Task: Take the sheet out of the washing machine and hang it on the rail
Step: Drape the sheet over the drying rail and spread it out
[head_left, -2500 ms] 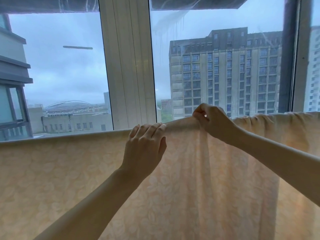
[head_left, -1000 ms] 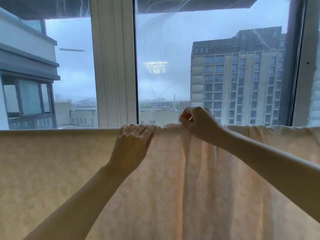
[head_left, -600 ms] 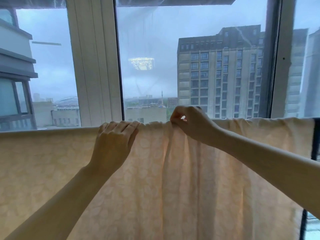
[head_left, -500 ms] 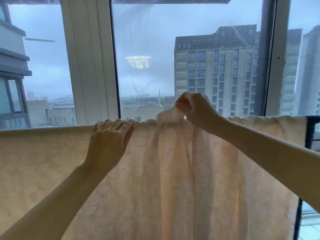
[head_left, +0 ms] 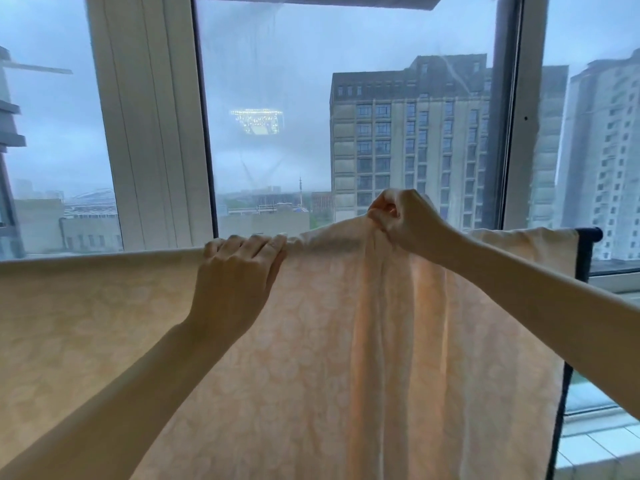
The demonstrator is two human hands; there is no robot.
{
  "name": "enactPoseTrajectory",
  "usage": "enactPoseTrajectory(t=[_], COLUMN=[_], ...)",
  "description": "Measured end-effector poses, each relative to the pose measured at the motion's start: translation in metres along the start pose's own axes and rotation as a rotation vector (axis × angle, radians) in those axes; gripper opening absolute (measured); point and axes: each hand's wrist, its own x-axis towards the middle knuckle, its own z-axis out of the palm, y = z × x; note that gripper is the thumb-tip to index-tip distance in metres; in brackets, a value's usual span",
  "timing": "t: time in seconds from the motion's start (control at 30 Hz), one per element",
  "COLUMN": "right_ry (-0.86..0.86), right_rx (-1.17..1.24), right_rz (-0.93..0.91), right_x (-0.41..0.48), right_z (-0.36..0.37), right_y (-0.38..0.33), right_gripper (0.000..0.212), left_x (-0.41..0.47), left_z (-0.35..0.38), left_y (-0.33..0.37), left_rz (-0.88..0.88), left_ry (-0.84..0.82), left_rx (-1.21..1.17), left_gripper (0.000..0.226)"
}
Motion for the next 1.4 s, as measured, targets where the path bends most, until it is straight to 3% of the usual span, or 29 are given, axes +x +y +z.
enactPoseTrajectory(t=[0.1,0.27,0.43,0.63,0.83,1.1,1.3,1.4], right_ry=[0.000,-0.203,-0.110,0.012,-0.283,-0.091,0.087,0.071], right_rx=[0.034,0.004,-0.068,-0.047,-0.144,-0.122,-0.133,-0.172], right_rz=[0.005,-0.033,-0.071,0.012,-0.139,-0.163,0.114,0.170], right_x=[-0.004,-0.019,-0.016,-0.002,-0.017,-0.017,-0.004,-0.012], right_z=[-0.008,-0.018,-0.008,-0.035,-0.028,-0.004,-0.040,-0.045], right_y=[0.000,0.002,-0.004,-0.005,-0.005,-0.007,0.030,0.051], right_gripper=[0.008,0.012,0.001,0.009,0.023,0.010,0.016,0.017], left_x=[0.005,0.005,0.008,0.012,0.013,0.014,0.016,0.016], left_z=[0.004,0.006,0.006,0.005,0.005,0.006,0.008,0.011], left_y=[0.013,0.015,0.020,0.027,0.027,0.020,0.023,0.029], left_rz=[0.001,-0.007,0.001,0.015,0.022,0.037,0.043,0.057], left_ry=[0.010,0.036,0.035,0.024,0.008,0.010,0.025,0.041], left_rx=[-0.021,-0.018,-0.026,-0.053,-0.065,-0.073,-0.078,-0.079], left_gripper=[0.036,0.035,0.035,0.035,0.036,0.037,0.035,0.034])
